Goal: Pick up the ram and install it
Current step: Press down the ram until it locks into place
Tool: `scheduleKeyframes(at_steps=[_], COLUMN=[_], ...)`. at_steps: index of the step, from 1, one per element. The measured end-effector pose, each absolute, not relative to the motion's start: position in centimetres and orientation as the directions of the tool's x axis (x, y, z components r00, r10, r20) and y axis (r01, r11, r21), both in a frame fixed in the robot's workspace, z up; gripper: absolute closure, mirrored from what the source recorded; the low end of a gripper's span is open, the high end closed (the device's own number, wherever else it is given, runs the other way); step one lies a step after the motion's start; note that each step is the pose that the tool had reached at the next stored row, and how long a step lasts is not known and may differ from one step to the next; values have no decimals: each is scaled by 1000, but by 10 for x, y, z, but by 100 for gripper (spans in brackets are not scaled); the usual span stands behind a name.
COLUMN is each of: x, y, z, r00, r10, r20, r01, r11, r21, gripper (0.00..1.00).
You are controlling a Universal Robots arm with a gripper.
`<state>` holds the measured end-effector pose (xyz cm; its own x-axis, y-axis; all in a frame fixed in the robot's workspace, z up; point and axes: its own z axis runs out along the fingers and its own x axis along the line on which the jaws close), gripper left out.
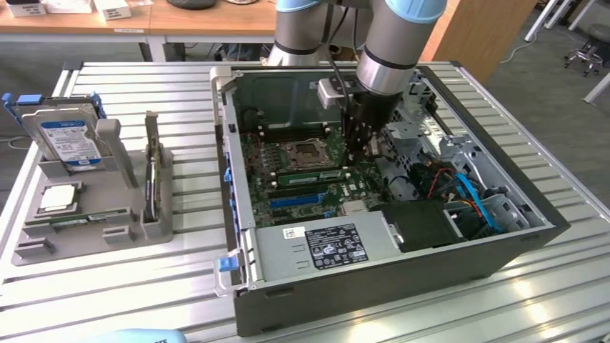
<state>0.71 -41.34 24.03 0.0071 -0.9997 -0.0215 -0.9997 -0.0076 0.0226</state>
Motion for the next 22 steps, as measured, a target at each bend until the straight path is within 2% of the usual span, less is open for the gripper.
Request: scheduleKeyframes(at_steps=[22], x=[7], y=[-410], z=[230], r00=[7], r10=[-1000], r20=[-21], r01=[-1000], r11=[-8], r21=[23], gripper=[90])
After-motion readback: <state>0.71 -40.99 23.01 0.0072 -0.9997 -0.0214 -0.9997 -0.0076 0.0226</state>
